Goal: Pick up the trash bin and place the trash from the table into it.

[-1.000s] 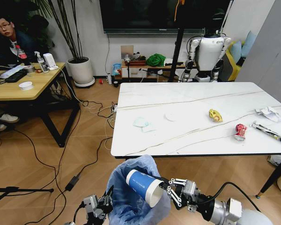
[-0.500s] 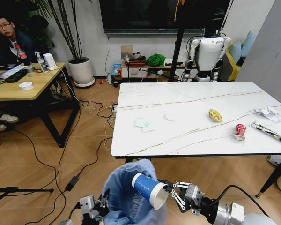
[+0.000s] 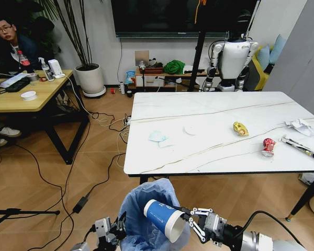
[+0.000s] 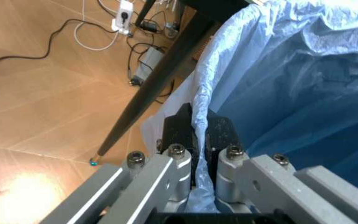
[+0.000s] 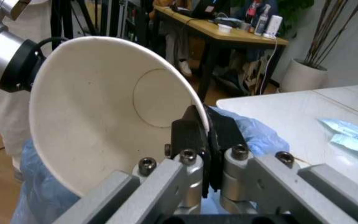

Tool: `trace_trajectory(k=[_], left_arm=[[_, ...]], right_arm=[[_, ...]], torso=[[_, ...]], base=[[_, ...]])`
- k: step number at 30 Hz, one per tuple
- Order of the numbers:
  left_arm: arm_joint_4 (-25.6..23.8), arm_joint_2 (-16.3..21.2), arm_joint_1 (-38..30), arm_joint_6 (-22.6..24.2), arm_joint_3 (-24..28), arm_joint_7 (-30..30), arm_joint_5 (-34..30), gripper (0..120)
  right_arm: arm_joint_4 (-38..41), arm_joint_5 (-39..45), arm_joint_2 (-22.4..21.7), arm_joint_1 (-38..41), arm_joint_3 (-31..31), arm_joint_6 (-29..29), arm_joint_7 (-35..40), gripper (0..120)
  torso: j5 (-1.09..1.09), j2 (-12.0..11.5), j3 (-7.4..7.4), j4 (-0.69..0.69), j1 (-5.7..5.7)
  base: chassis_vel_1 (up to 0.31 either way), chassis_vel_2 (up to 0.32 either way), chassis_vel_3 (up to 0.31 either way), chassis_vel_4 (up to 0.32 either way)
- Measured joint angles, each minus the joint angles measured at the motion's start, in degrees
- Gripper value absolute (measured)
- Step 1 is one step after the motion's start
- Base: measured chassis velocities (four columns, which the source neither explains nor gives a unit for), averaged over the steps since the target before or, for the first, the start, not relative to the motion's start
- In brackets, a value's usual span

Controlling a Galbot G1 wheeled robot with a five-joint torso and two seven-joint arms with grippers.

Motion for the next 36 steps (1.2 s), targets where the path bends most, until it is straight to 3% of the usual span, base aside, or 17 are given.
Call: trace_trajectory(k=[2, 4, 6, 8, 11, 12, 17, 18, 23, 25, 30, 36], left_arm=[[0.21, -0.41, -0.31, 0.00, 0.49, 0.02, 0.16, 0], [0.48, -0.79, -0.55, 0.00, 0.77, 0.01, 0.37, 0], [0.49, -0.81, -0.55, 0.00, 0.78, 0.01, 0.38, 0], [0.54, -0.86, -0.59, 0.00, 0.84, 0.02, 0.42, 0], [0.55, -0.90, -0.61, 0.00, 0.84, 0.01, 0.43, 0], [0.54, -0.94, -0.63, 0.00, 0.77, 0.03, 0.42, 0], [0.21, -1.03, -0.16, 0.00, 0.29, 0.11, 0.41, 0], [-0.13, -1.02, 0.30, -0.06, -0.38, 0.25, 0.40, 0], [-1.36, -0.71, 1.69, -0.37, -2.38, 0.83, 0.01, 0], [-2.45, -0.27, 2.45, -0.43, -4.03, 1.04, -1.04, 0], [-3.00, 0.37, 2.80, -0.46, -5.09, 1.36, -2.20, 0], [-3.07, 2.53, 3.33, -0.42, -5.75, 1.84, -3.72, 0]], right_arm=[[0.02, -0.05, -0.08, -0.21, 0.26, 0.00, 0.10, 7], [0.00, -0.12, -0.38, -0.43, 0.69, -0.06, 0.24, 19], [-0.01, -0.13, -0.43, -0.45, 0.73, -0.09, 0.25, 21], [-0.29, -0.17, -0.87, -0.39, 0.99, -0.20, 0.41, 33], [-0.41, -0.14, -1.02, -0.34, 1.06, -0.20, 0.46, 38], [-0.47, 0.09, -1.27, -0.34, 1.24, -0.20, 0.63, 48], [-0.73, 3.31, -1.38, 1.21, 1.93, -0.55, 2.21, 64], [-1.10, 6.19, -1.50, 3.10, 2.09, -1.10, 3.61, 71], [-4.18, 13.45, -3.60, 9.42, 2.42, -3.14, 9.57, 84], [-9.55, 17.11, -6.05, 16.14, 0.88, -2.88, 14.19, 95], [-15.80, 19.55, -7.04, 23.38, -2.21, -2.66, 16.70, 100], [-24.29, 23.85, -5.93, 36.02, -8.66, -6.85, 19.79, 100]], torso=[[0.00, 0.00, 0.00, 0.00, 0.00], [0.01, 0.00, 0.00, 0.00, 0.00], [0.01, 0.00, 0.00, 0.00, 0.00], [0.00, 0.00, 0.00, 0.00, 0.00], [0.01, 0.00, 0.00, 0.00, 0.00], [0.01, 0.00, 0.00, 0.00, 0.00], [-0.01, 0.00, 0.00, -0.01, 0.00], [0.01, 0.00, 0.00, -0.02, 0.00], [0.01, 0.00, 0.00, 0.01, 0.00], [-0.01, 0.00, 0.00, 0.00, 0.00], [0.02, 0.00, 0.01, 0.03, 0.01], [0.00, 0.00, 0.01, -0.04, 0.00]], base=[[0.000, 0.000, 0.000, 0.000], [0.000, 0.000, 0.000, 0.000], [0.000, 0.000, 0.000, 0.000], [0.000, 0.000, 0.000, 0.000], [0.000, 0.000, 0.000, 0.000], [0.000, 0.000, 0.000, 0.000], [0.000, 0.000, 0.000, 0.000], [0.000, 0.000, 0.000, 0.000], [0.000, 0.000, 0.000, 0.000], [0.000, 0.000, 0.000, 0.000], [0.000, 0.000, 0.000, 0.000], [0.000, 0.000, 0.000, 0.000]])
